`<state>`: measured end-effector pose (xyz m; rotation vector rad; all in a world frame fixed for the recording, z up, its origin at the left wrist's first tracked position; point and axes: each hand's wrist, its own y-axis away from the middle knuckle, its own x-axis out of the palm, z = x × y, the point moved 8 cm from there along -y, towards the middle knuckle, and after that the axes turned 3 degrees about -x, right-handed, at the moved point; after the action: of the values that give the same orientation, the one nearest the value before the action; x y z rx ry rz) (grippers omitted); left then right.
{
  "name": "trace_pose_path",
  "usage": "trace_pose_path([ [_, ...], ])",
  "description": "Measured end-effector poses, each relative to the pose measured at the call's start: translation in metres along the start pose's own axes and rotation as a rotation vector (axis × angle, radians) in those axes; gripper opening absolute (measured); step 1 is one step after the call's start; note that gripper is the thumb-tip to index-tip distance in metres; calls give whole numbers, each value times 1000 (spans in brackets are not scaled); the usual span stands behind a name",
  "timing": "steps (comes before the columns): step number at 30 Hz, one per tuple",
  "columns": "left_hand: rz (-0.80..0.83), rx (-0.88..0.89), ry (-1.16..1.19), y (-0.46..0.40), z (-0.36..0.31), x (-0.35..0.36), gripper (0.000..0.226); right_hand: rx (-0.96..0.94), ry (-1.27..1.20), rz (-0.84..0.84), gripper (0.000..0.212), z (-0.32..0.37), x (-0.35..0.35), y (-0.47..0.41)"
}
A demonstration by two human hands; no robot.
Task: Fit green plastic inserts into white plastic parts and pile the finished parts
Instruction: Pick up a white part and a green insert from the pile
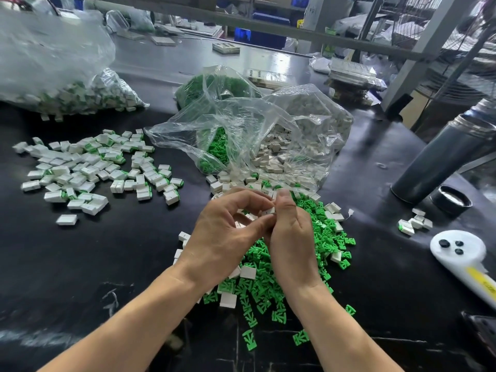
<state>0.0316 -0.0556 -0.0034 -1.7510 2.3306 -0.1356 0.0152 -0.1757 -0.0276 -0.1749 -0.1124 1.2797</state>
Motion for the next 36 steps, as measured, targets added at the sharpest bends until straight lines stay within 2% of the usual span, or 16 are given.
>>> trace_pose_path([
  [3, -81, 3, -21, -2, 2, -13, 10, -58, 96, -36, 57, 6, -10, 0],
  [8, -105, -43, 51, -5, 8, -25, 13, -190, 126, 7, 20, 17, -15, 0],
  [13, -107, -48, 10, -6, 10, -25, 14, -244, 178, 14, 2, 19, -14, 0],
  [17, -124, 13, -130, -2, 4, -23, 21, -216, 158, 6, 3, 17, -16, 0],
  [21, -184, 154, -399, 1, -10, -23, 16, -179, 202, -8, 5, 13, -17, 0],
  [25, -160, 210, -539, 2, -14, -22, 14, -136, 200, -11, 9, 9, -17, -1],
  [27, -156, 194, -590, 0, -11, -27, 16, -110, 225, -28, 9, 7, -20, -2],
  [30, -190, 128, -712, -7, -2, -43, 18, -111, 395, -69, 8, 7, -30, -5],
  [36, -385, -34, -1009, -21, 17, -97, 19, -124, 683, -13, 7, 10, -28, -5],
])
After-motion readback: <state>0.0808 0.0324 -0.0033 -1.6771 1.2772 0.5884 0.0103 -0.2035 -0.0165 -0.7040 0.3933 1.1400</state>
